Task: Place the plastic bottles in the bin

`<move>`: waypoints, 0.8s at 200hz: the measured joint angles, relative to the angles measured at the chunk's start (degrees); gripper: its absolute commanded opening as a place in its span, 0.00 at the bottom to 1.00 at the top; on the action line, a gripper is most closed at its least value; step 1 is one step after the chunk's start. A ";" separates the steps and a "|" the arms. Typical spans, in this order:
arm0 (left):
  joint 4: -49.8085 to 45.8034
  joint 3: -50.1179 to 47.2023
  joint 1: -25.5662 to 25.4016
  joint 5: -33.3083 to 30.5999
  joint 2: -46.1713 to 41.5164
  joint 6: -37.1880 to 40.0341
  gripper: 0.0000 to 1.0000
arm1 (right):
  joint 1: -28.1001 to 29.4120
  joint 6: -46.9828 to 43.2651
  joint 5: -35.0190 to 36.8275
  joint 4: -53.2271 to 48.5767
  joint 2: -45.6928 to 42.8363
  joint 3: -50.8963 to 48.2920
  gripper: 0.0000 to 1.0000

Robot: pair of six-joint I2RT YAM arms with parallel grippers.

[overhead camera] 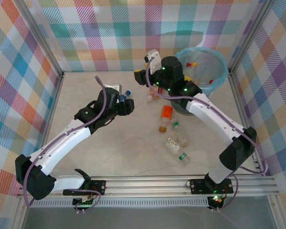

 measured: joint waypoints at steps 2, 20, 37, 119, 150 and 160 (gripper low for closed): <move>-0.20 0.00 0.00 0.00 -0.11 0.00 0.76 | 0.09 -0.02 0.00 -0.11 0.37 0.20 0.58; -2.38 0.31 0.00 -0.02 -0.74 0.07 0.76 | 0.83 -0.04 0.33 -0.85 3.43 2.23 0.58; -5.70 2.19 0.00 0.00 -0.63 0.17 0.76 | 1.60 -0.24 0.24 -1.95 7.30 6.69 0.59; -8.55 0.22 0.00 -1.05 -5.99 0.50 0.78 | 2.82 -0.22 1.18 -10.10 4.11 2.80 0.64; -7.93 -2.43 0.00 0.09 -5.57 1.29 0.78 | 2.82 -0.11 4.13 -15.96 -9.01 -11.08 0.65; -6.95 -2.43 0.00 0.98 -4.74 2.16 0.78 | 2.82 0.13 5.11 -18.38 -12.68 -13.62 0.65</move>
